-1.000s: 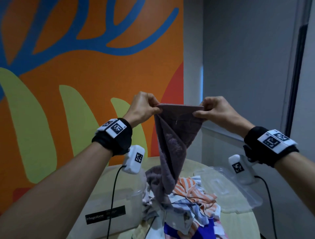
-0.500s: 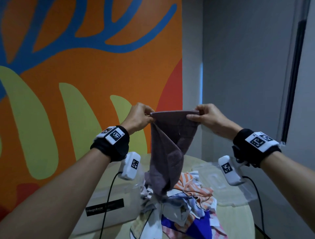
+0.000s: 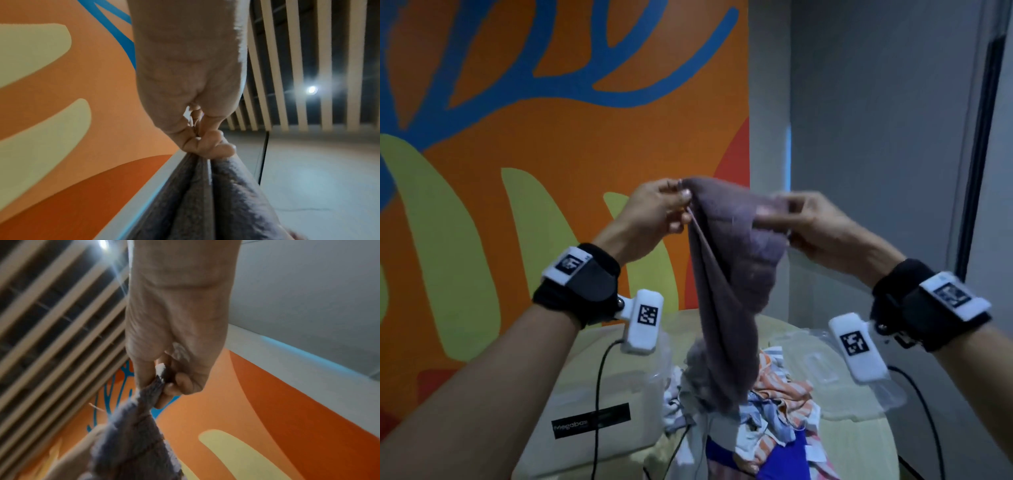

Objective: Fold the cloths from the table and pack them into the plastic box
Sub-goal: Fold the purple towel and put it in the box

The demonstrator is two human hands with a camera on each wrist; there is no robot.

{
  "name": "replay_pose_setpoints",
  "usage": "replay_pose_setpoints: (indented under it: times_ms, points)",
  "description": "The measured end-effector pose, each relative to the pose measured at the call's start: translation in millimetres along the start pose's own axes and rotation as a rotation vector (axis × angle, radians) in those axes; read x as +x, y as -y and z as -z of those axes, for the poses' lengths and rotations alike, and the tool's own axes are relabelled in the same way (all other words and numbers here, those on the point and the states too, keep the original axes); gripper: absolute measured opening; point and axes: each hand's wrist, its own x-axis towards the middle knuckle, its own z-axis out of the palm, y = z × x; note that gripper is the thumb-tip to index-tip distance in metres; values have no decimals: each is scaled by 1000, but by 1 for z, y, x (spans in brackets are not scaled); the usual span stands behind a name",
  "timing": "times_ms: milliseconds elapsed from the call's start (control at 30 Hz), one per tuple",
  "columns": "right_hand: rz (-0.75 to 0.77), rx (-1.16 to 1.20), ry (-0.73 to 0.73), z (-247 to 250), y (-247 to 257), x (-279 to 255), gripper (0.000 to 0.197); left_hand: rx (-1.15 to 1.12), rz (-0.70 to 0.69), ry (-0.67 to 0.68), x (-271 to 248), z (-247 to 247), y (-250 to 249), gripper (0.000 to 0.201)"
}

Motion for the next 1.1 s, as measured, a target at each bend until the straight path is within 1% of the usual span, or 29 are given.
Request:
replay_pose_setpoints:
  times_ms: [33, 67, 100, 167, 233, 267, 300, 333, 367, 400, 433, 467, 533, 567, 600, 667, 700, 733, 767, 800, 833, 867, 900, 933, 1000, 1033, 1100]
  points:
    - [-64, -107, 57, -3, -16, -6, 12, 53, 41, 3, -2, 1, 16, 10]
    - [-110, -197, 82, -4, -31, -9, 15, 104, 84, 6, -5, 1, 31, 11]
    - [-142, -244, 72, -3, -43, -12, 16, 149, 124, 4, -9, 1, 45, 11]
    - [-177, -209, 22, 2, -59, -12, 14, 165, 190, -23, -14, 1, 67, 11]
    - [-199, -69, -44, 4, -67, -11, 8, 89, 228, -49, -17, -2, 79, 10]
    - [-200, 9, -83, 3, -70, -9, 13, 41, 237, -29, -18, -3, 81, 7]
    - [-198, 80, -116, 2, -72, -7, 20, 6, 238, 21, -19, -5, 80, 13]
    - [-189, 135, -151, -1, -73, -5, 21, 19, 227, 90, -20, -5, 78, 28]
    - [-175, 165, -180, -4, -73, -3, 17, 99, 204, 167, -21, -6, 75, 38]
    - [-162, 175, -201, -9, -71, -2, 12, 224, 174, 235, -24, -8, 72, 40]
    - [-154, 178, -221, -13, -71, -1, 9, 350, 149, 271, -26, -10, 70, 37]
    - [-150, 183, -241, -15, -70, 0, 8, 430, 136, 271, -24, -11, 72, 29]
    - [-145, 197, -263, -18, -67, -1, 10, 444, 147, 237, -23, -15, 73, 11]
    - [-137, 168, -232, -17, -66, -2, 14, 438, 149, 235, -24, -16, 72, 9]
    - [-130, 84, -165, -16, -64, -4, 21, 430, 146, 252, -25, -16, 73, 12]
    - [-136, -155, -16, -17, -61, -10, 30, 413, 111, 287, -27, -20, 73, 23]
    - [-141, -230, 17, -20, -61, -13, 30, 388, 87, 282, -28, -22, 73, 24]
    - [-145, -250, 9, -23, -60, -14, 25, 348, 68, 258, -29, -25, 76, 24]
    - [-142, -240, -16, -26, -60, -14, 16, 292, 54, 228, -29, -28, 80, 26]
    - [-139, -215, -49, -28, -59, -13, 14, 229, 42, 206, -31, -31, 83, 29]
    - [-134, -194, -82, -29, -60, -12, 28, 167, 42, 183, -34, -34, 87, 33]
    - [-132, -165, -113, -30, -59, -11, 37, 120, 62, 171, -39, -37, 89, 35]
    - [-128, -141, -141, -29, -59, -9, 37, 98, 98, 170, -44, -39, 95, 35]
    - [-125, -118, -162, -30, -56, -8, 29, 111, 135, 177, -48, -42, 102, 32]
    - [-124, -63, -224, -29, -53, -5, 9, 194, 203, 177, -58, -47, 117, 16]
    - [-124, -36, -261, -28, -52, -3, 9, 217, 237, 178, -62, -49, 123, 10]
    - [-131, 8, -332, -24, -53, 1, 13, 233, 283, 175, -64, -50, 132, 15]
